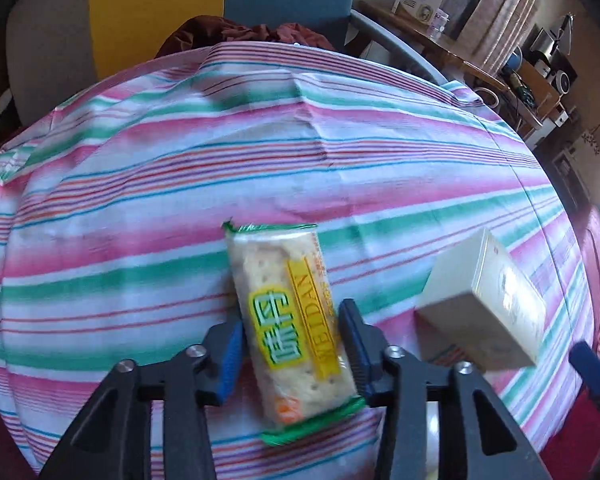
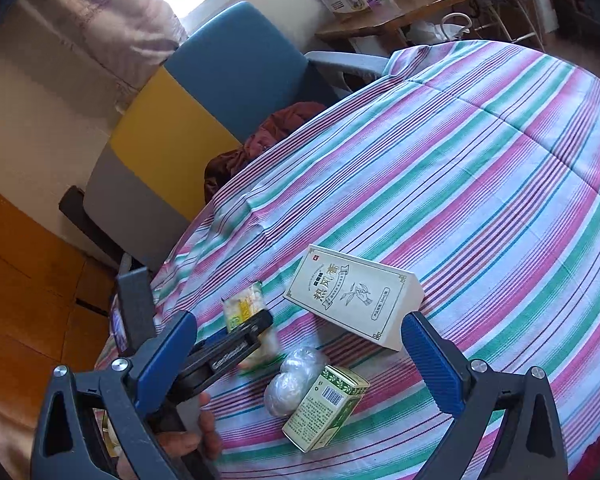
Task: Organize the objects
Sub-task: 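Grasp the WEIDAN cracker packet with the left gripper, then grasp the clear plastic bundle with the right gripper while the left gripper holds the cracker packet, then carry the cracker packet into the tray and open the left gripper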
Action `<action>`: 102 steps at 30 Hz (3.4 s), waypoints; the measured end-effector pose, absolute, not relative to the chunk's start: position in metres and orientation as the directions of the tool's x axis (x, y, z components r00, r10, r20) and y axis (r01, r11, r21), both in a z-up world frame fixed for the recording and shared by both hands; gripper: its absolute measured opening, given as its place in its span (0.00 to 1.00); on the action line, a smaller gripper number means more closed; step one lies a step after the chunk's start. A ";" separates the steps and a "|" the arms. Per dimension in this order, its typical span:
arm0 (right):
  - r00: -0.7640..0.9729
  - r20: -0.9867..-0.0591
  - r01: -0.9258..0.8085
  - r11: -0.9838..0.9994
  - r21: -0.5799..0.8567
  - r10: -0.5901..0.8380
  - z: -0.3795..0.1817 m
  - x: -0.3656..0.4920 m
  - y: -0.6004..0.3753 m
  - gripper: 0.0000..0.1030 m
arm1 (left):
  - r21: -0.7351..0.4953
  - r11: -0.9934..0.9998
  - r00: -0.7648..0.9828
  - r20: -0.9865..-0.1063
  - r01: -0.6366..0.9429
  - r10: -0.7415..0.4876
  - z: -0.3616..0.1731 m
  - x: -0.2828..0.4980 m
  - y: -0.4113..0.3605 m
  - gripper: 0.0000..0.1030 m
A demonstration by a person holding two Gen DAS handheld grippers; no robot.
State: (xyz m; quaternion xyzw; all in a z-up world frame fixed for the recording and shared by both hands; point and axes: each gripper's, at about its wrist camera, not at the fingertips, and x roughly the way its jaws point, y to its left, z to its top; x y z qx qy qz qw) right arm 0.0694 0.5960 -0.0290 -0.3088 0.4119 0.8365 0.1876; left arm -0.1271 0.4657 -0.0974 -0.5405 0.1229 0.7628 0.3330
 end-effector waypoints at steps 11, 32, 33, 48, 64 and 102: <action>-0.679 -0.734 -0.536 -0.679 0.503 -0.008 -0.038 0.046 0.580 0.98 | -0.161 -0.712 -0.210 -0.891 -0.683 0.403 -0.090 -0.072 0.377 0.38; -0.439 -0.879 -0.287 -0.956 -0.059 0.186 -0.079 -0.019 0.500 0.44 | -0.243 -0.648 -0.200 -0.823 -0.722 0.532 -0.093 -0.010 0.304 0.38; -0.427 -0.889 -0.295 -0.955 -0.035 0.164 -0.081 -0.019 0.504 0.43 | -0.245 -0.648 -0.203 -0.819 -0.721 0.536 -0.093 -0.009 0.304 0.38; -0.363 -0.930 -0.371 -0.925 0.088 0.057 -0.098 -0.015 0.532 0.38 | -0.301 -0.641 -0.201 -0.783 -0.706 0.589 -0.096 -0.010 0.296 0.39; -0.368 -0.929 -0.412 -0.903 0.118 0.046 -0.099 -0.017 0.538 0.54 | -0.299 -0.643 -0.209 -0.779 -0.706 0.591 -0.096 -0.008 0.296 0.39; -0.363 -0.928 -0.298 -0.954 0.034 0.081 -0.106 -0.008 0.513 0.39 | -0.262 -0.649 -0.228 -0.789 -0.714 0.570 -0.093 -0.003 0.298 0.37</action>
